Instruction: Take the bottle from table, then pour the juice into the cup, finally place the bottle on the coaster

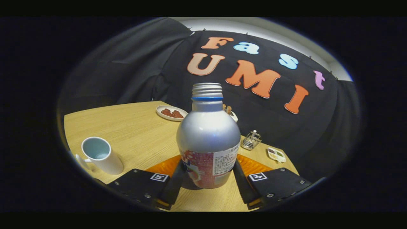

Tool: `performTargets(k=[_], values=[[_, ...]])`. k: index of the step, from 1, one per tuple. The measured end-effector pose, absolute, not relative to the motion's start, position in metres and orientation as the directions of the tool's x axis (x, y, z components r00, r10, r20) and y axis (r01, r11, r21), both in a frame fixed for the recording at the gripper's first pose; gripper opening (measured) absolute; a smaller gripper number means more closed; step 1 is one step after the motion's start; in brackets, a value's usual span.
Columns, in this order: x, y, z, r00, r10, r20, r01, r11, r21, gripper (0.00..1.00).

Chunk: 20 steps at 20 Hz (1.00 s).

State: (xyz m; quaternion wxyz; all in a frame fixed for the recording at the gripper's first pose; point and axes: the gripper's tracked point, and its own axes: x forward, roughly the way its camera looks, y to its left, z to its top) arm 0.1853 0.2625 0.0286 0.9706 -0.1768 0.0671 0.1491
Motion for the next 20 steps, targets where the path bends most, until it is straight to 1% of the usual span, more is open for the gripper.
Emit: performTargets(k=[2, 5, 11, 12, 13, 20], values=[[0.195, 0.261, 0.01, 0.936, 0.283, -0.211, -0.329, 0.914, -0.237, 0.76], [0.213, 0.253, -0.008, 0.932, 0.28, -0.228, -0.322, 0.931, -0.174, 0.77], [0.221, 0.256, -0.042, 0.906, 0.326, -0.27, -0.357, 0.931, -0.074, 0.77], [0.222, 0.255, -0.037, 0.911, 0.331, -0.246, -0.355, 0.933, -0.061, 0.77], [0.222, 0.255, -0.041, 0.906, 0.337, -0.257, -0.361, 0.931, -0.051, 0.77], [0.217, 0.247, -0.043, 0.91, 0.347, -0.225, -0.353, 0.935, 0.012, 0.78]])
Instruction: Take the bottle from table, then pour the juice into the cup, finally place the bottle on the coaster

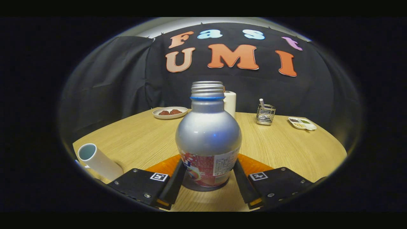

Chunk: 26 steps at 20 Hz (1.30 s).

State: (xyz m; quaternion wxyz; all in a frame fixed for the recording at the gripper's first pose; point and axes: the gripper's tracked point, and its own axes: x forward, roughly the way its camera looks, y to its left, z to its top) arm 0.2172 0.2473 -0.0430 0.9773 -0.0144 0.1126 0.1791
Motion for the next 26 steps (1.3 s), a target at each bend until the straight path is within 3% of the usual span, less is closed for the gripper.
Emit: performTargets(k=[6, 9, 26], values=[[0.213, 0.249, -0.061, 0.897, 0.354, -0.264, -0.357, 0.933, 0.039, 0.83], [0.211, 0.249, -0.06, 0.897, 0.355, -0.262, -0.356, 0.933, 0.044, 0.98], [0.166, 0.22, 0.013, 0.931, 0.32, -0.174, -0.319, 0.947, 0.036, 0.97]])
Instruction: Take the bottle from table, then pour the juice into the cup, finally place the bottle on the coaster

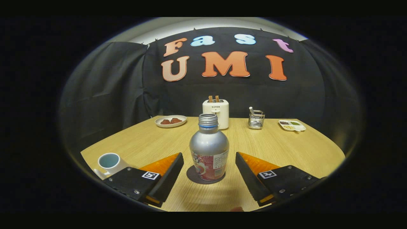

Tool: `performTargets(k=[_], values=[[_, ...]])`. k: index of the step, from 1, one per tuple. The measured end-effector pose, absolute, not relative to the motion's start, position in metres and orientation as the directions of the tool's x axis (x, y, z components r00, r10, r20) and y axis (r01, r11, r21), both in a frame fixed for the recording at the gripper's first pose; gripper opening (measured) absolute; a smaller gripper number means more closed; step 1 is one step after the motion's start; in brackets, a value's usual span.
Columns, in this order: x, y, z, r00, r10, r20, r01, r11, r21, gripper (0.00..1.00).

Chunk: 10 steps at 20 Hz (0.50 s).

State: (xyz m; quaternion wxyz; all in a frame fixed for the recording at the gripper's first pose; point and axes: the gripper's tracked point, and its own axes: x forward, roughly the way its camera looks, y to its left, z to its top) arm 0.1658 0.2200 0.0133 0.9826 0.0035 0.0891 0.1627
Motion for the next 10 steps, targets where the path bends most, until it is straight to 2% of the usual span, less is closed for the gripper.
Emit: performTargets(k=[10], values=[[0.102, 0.174, 0.073, 0.959, 0.275, -0.06, -0.275, 0.961, 0.007, 0.97]])
